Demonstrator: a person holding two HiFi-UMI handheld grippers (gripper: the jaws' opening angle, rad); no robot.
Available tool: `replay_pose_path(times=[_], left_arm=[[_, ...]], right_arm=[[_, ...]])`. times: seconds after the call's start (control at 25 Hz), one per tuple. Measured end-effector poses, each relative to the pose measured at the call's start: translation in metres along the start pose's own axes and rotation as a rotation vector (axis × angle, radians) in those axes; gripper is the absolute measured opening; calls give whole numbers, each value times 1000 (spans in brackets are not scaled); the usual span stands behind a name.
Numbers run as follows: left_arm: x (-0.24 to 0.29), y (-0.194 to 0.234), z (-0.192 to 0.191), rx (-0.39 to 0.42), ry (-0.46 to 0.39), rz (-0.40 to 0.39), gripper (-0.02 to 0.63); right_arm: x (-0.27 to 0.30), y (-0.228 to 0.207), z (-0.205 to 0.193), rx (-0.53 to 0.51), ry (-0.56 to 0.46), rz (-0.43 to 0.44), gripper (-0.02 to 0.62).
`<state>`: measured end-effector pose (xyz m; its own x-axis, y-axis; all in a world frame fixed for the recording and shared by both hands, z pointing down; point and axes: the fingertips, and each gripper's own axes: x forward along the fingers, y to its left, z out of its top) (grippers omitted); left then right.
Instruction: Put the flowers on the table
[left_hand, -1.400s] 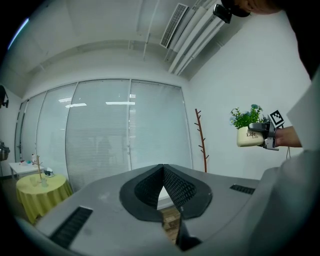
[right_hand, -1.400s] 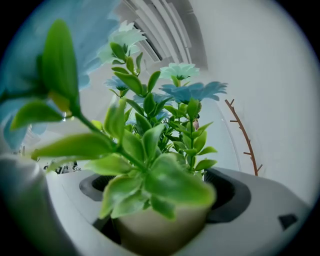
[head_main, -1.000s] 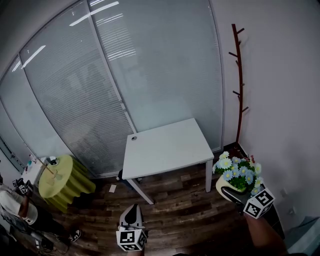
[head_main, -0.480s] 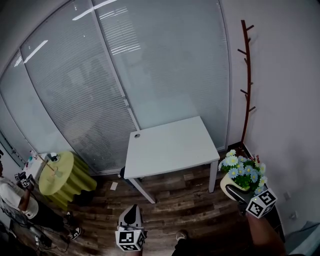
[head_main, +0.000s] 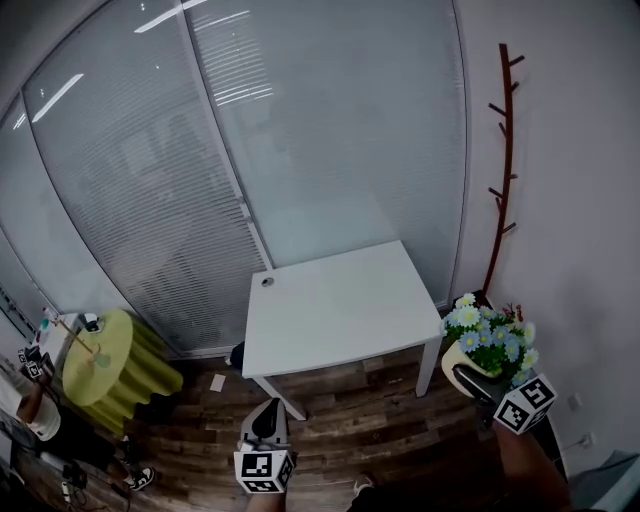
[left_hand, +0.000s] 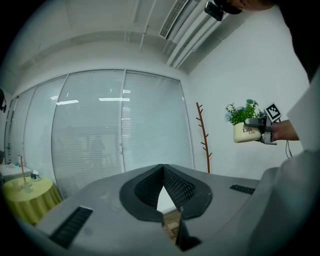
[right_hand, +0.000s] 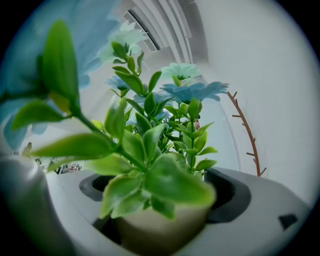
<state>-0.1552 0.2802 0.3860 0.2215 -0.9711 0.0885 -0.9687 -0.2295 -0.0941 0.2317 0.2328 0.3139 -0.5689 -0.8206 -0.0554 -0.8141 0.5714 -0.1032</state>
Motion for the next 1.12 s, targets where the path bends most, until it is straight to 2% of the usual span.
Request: replay_pose_path(times=[0.44, 0.68, 0.84, 1.12], left_arm=[[87, 53, -3, -1, 2, -65, 5], [126, 78, 1, 5, -24, -106, 5], [139, 88, -2, -8, -30, -107, 5], [168, 93, -11, -11, -15, -133, 5]], right_arm=[[80, -8, -11, 2, 13, -54, 522], [119, -12, -14, -6, 14, -91, 522], [129, -8, -11, -16, -1, -91, 522], [163, -14, -22, -16, 36, -83, 522]])
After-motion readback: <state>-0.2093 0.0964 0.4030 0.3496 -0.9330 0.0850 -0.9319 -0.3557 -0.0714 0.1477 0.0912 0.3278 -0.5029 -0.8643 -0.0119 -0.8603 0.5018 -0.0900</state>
